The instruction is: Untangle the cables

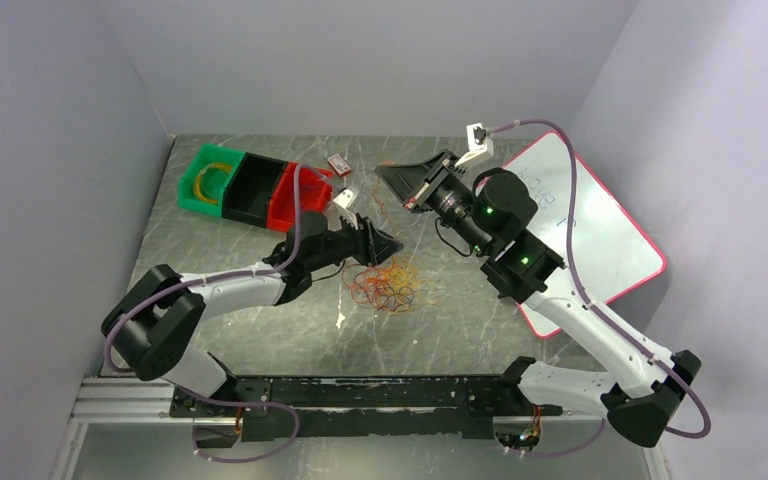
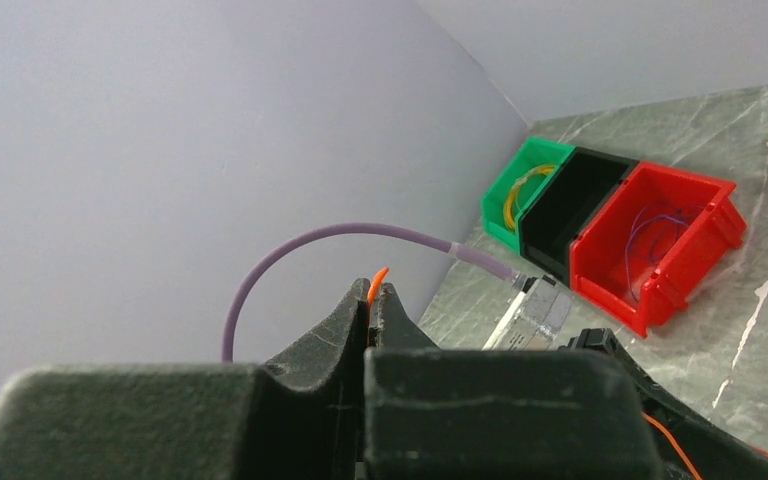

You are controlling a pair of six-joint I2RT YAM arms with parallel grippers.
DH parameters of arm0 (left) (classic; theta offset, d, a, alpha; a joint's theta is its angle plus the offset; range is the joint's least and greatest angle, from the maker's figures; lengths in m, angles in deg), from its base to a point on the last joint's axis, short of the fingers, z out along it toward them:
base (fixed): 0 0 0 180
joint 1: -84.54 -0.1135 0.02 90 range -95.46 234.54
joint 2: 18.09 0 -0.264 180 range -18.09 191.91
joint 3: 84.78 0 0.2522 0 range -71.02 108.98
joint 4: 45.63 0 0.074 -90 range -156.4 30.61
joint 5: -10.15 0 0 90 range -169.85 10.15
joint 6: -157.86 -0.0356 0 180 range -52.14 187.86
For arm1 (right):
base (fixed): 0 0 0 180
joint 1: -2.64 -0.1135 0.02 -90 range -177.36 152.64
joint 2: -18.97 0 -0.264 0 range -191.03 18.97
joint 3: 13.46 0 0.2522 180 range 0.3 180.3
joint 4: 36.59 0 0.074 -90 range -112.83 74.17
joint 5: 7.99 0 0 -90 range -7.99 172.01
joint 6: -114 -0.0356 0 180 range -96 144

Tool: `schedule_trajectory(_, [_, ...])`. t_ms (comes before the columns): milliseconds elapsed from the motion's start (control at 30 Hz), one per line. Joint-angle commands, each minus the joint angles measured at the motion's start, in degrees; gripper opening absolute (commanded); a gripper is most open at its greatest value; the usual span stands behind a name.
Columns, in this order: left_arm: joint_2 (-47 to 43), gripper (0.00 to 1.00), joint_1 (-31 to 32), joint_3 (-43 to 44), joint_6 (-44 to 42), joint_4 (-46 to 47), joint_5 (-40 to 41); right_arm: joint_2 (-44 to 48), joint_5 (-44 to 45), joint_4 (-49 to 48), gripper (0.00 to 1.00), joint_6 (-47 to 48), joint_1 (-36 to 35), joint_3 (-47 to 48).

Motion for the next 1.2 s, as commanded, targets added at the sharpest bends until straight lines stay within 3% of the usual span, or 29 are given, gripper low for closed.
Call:
schedule_trajectory(0, [1.27,0.45,0.81,2.76,0.50,4.91,-1.34,1.11,-0.35,-0.71,0.00,-0.74,-0.14,1.32])
schedule_trajectory(300, [4.71,0.42,1.08,2.37,-0.13,5.35,-1.24,2.02,0.28,0.16,0.00,-0.24,-0.14,1.94])
schedule_trajectory(700, [2.11,0.12,1.06,1.07,-0.20,3.70,-0.32,3.37,3.86,2.64,0.00,2.14,-0.14,0.55])
schedule_trajectory(767, [-0.36,0.07,1.06,0.81,-0.95,0.65,0.75,4.59,7.31,4.70,0.00,4.15,-0.13,0.27])
schedule_trajectory(933, [-9.47,0.07,1.06,2.02,-5.48,-11.35,4.02,8.65,17.34,9.95,0.01,9.24,-0.01,-2.48])
schedule_trajectory(1167, [-15.37,0.07,1.06,14.65,-14.07,-31.24,7.80,13.14,23.56,15.81,0.05,11.07,0.04,-8.77])
